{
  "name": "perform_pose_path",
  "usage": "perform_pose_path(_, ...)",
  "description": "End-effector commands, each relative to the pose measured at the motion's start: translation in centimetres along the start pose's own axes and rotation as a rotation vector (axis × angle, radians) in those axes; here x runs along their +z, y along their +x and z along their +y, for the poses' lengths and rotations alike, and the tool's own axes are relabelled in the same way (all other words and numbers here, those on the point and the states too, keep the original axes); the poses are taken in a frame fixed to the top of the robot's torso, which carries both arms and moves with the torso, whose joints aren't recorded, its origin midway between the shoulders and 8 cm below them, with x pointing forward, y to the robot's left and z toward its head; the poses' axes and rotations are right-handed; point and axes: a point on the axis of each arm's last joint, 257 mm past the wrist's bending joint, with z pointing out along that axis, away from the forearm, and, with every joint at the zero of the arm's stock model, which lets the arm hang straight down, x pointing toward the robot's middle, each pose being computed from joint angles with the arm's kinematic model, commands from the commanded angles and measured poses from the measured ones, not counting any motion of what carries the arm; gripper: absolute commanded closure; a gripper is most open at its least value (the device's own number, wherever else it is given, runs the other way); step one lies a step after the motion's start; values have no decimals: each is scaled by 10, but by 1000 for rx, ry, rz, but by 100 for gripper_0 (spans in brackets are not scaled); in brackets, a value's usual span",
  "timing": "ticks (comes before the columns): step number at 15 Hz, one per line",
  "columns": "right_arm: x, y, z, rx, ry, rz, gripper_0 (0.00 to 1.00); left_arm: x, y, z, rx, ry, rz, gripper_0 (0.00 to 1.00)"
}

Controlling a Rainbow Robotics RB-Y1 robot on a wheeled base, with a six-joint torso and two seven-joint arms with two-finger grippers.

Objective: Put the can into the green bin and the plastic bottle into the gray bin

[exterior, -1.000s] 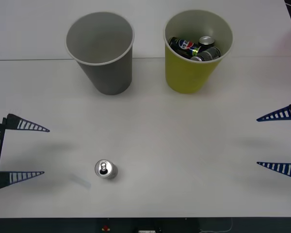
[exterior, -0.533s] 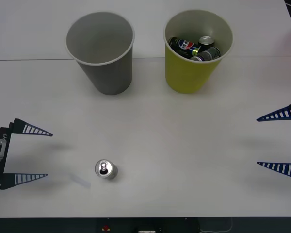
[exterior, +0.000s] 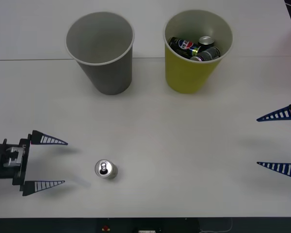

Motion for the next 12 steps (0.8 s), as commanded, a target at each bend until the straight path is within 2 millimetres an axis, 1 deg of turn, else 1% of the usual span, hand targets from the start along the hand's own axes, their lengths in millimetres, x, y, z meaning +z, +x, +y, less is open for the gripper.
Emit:
perform_pose_path(1,0,0,0,0,0,0,0,17,-4,-5,-11,-3,-44,0)
perform_pose_path(5,0,0,0,0,0,0,0,48,-3,-12,-36,-16,-73,0)
perform_pose_path(12,0,0,0,0,0,0,0,93,-8,-14,-43,-28,-102,0)
